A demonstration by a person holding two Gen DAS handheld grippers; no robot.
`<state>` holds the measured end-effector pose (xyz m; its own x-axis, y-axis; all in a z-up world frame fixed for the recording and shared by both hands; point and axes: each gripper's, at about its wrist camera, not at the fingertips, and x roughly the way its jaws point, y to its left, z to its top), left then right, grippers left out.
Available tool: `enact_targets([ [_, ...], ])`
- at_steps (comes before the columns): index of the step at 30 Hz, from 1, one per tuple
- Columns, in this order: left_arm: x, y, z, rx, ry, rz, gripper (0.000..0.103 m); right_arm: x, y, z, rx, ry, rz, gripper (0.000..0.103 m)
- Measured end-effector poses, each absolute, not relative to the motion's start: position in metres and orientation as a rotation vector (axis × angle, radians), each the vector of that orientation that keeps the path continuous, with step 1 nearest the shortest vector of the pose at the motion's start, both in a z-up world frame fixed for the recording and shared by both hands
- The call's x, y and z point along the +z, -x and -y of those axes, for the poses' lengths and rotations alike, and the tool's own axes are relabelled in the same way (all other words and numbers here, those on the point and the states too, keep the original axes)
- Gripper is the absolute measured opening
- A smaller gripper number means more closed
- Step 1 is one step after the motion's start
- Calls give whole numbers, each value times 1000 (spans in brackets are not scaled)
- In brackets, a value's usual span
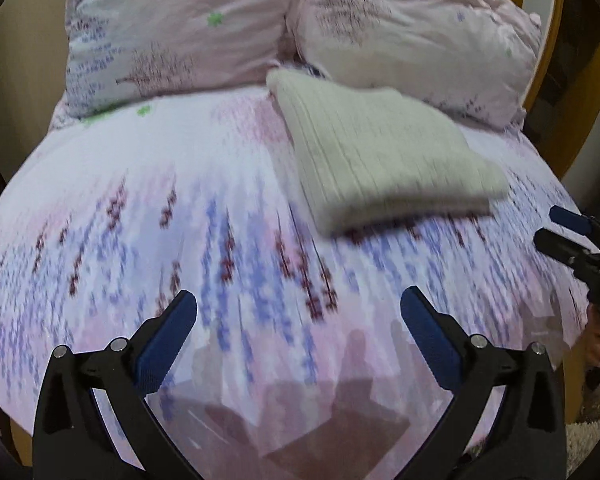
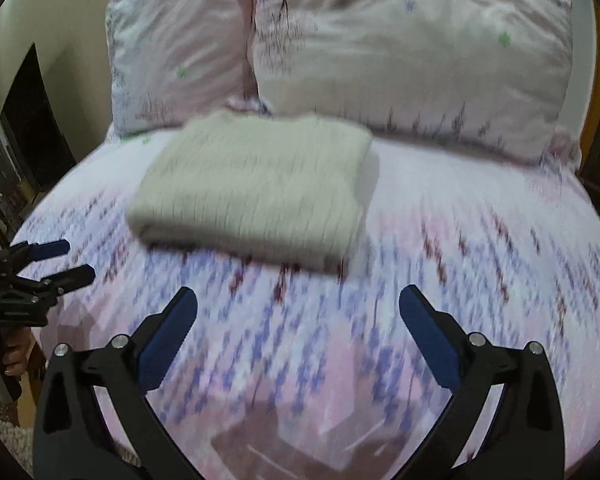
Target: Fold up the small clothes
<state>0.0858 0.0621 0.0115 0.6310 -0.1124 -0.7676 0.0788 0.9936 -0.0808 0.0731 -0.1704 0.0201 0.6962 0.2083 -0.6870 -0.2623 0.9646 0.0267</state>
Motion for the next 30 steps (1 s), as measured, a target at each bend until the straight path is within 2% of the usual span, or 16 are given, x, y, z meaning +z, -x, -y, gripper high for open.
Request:
enact_targets([
  [7, -1, -77, -49, -101, -18, -971, 102, -6, -54, 164, 171, 174, -843, 101],
  [16, -12, -75, -43, -89, -43, -1041, 102, -18, -50, 168, 142, 151, -910, 101],
  [30, -13, -76, -44, -73, -54, -1054, 102, -24, -54, 173, 139, 170, -937, 101],
])
